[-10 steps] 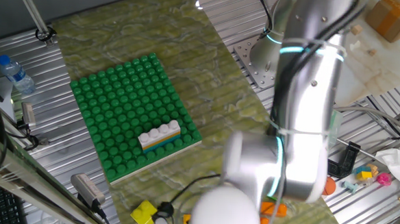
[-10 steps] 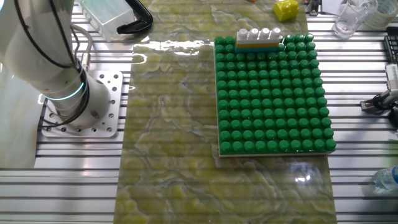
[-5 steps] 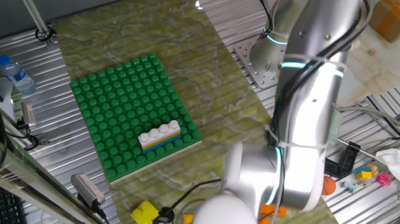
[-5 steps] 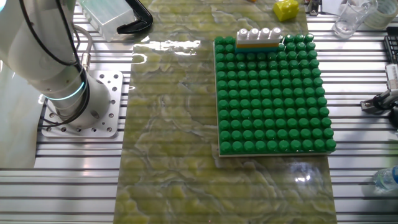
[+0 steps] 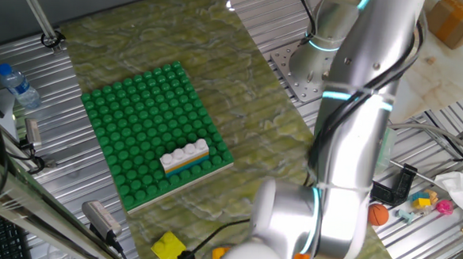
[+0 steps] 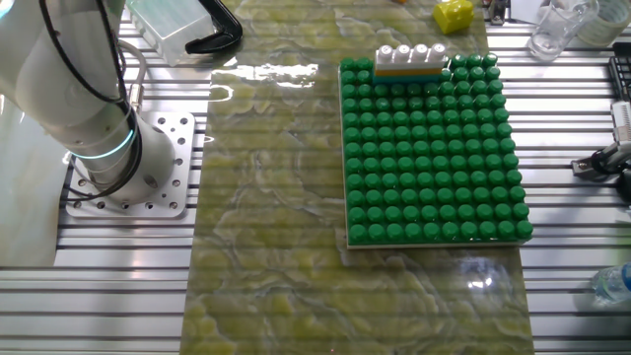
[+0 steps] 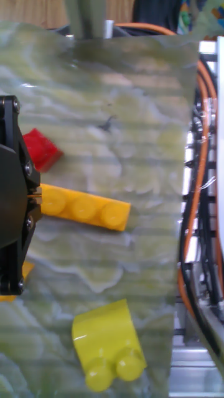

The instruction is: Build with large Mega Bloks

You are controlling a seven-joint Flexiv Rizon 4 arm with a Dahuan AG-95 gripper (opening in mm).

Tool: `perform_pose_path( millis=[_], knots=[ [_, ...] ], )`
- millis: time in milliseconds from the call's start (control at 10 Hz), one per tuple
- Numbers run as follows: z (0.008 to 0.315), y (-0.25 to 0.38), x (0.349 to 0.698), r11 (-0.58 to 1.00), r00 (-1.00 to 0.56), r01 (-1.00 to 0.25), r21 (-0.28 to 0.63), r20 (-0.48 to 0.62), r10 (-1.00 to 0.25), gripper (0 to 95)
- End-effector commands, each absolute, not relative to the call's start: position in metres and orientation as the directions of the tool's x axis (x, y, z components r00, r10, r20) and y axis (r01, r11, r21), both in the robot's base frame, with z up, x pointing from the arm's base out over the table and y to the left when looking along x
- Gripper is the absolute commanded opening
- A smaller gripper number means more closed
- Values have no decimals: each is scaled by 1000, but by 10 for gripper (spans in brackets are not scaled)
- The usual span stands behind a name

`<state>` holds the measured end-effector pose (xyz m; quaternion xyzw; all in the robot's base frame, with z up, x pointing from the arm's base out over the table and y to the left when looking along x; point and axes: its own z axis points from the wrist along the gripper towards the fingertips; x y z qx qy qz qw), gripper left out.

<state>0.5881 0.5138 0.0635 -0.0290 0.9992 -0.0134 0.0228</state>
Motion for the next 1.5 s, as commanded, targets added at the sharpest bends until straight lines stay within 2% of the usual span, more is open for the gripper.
perform_pose_path(
  millis=[100,200,400,500,1500],
  knots=[
    [62,506,592,998,-995,-64,-11,-77,-65,380],
    [57,503,595,998,-994,-62,-15,-85,-63,570],
    [53,501,596,999,-995,-36,2,-95,-36,570],
    [51,501,597,1000,-995,-28,5,-97,-27,760],
    [40,506,602,1000,-995,-26,-9,-97,-26,760]
  ],
)
